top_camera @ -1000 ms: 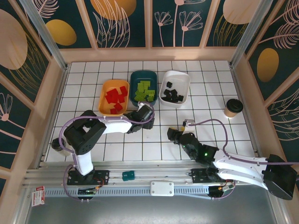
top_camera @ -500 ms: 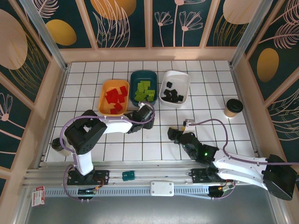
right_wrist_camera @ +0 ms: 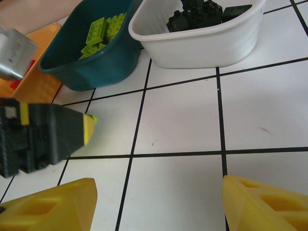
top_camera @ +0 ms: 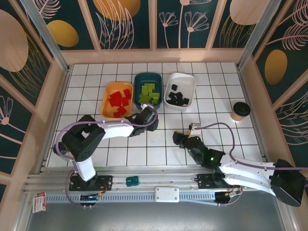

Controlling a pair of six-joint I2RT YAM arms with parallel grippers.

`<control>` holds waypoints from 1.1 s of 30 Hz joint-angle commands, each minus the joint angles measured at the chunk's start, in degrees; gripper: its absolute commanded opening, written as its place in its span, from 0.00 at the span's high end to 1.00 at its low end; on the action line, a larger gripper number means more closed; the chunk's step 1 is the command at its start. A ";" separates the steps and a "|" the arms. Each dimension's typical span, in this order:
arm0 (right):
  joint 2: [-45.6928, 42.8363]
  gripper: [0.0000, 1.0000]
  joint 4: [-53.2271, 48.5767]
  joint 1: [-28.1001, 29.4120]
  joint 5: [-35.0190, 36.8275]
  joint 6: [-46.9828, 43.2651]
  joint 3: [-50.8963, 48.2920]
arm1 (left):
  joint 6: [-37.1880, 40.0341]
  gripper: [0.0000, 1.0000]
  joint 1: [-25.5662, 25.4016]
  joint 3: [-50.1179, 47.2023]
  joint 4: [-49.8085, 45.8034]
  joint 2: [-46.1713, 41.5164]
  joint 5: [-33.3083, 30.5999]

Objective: Sort the legos into containers by color
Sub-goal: Pick up the lego from the center of the table, then place the lego in the container.

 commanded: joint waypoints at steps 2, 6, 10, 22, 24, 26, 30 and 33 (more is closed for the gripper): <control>-0.23 0.30 0.59 -0.45 2.25 0.50 0.05 | -2.25 0.35 1.01 1.74 1.97 -7.44 2.07; -0.38 0.30 0.84 -0.41 2.06 0.48 -0.24 | -1.66 0.33 4.28 7.93 0.39 -8.21 2.76; -0.06 0.30 1.56 -0.45 1.79 0.39 -0.42 | -0.55 0.33 8.14 15.11 -0.90 -1.43 4.14; -1.27 0.28 0.08 -0.49 1.00 -0.31 0.66 | 0.06 0.15 11.21 29.03 -4.35 10.65 5.13; -1.10 0.25 0.36 -0.55 0.79 -0.96 1.23 | -0.11 0.04 11.21 28.20 -3.87 8.58 5.50; -0.63 0.14 0.90 -0.59 0.69 -1.75 1.91 | -0.08 0.01 11.17 26.77 -3.31 5.42 5.51; 1.09 0.01 2.23 -0.85 0.58 -5.61 4.88 | -1.01 0.01 11.19 20.59 -0.83 -4.25 5.73; 2.35 0.01 2.40 -1.77 2.27 -8.59 8.58 | -2.66 0.01 11.21 13.21 2.68 -13.57 4.21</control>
